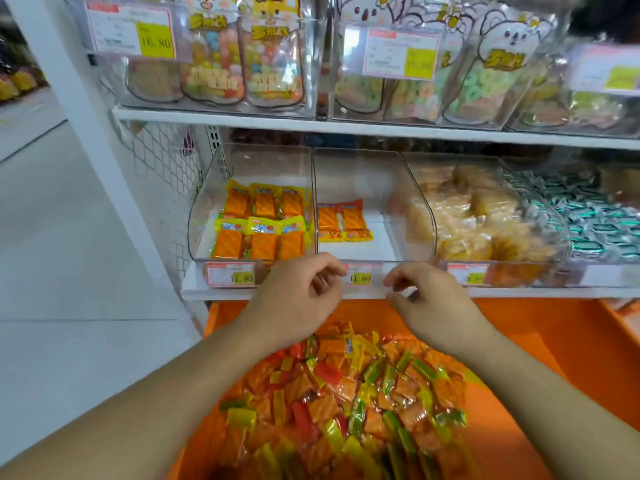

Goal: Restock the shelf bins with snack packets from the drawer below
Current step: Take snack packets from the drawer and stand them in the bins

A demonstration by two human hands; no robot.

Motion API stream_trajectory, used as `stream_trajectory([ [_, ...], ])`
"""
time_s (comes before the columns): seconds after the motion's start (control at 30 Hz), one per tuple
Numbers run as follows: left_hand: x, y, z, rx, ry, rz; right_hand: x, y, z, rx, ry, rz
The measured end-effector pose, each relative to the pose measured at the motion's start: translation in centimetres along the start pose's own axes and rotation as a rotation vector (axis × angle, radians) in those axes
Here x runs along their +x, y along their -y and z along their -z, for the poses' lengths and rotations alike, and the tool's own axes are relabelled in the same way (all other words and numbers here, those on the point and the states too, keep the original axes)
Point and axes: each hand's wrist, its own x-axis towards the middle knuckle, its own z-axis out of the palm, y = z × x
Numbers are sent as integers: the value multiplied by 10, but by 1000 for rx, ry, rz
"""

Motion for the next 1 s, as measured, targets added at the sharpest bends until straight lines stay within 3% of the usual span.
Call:
stream_trajectory([
  [0.13, -38, 23, -74, -20, 238, 146, -31, -58, -27, -101, 200, -192],
  [0.27, -72, 68, -143, -4, 384, 319, -55, -117, -84, -169, 445, -350],
  [0.37, -85, 99, -177, 93, 462, 354, -63, -156, -125, -229, 562, -387],
  [0.6, -108, 176, -194, 228, 532, 668, -52, -211, -188, -248, 585, -466],
  [1.0, -128, 202, -201, 262, 737, 745, -37, -207, -214, -331, 487, -429],
])
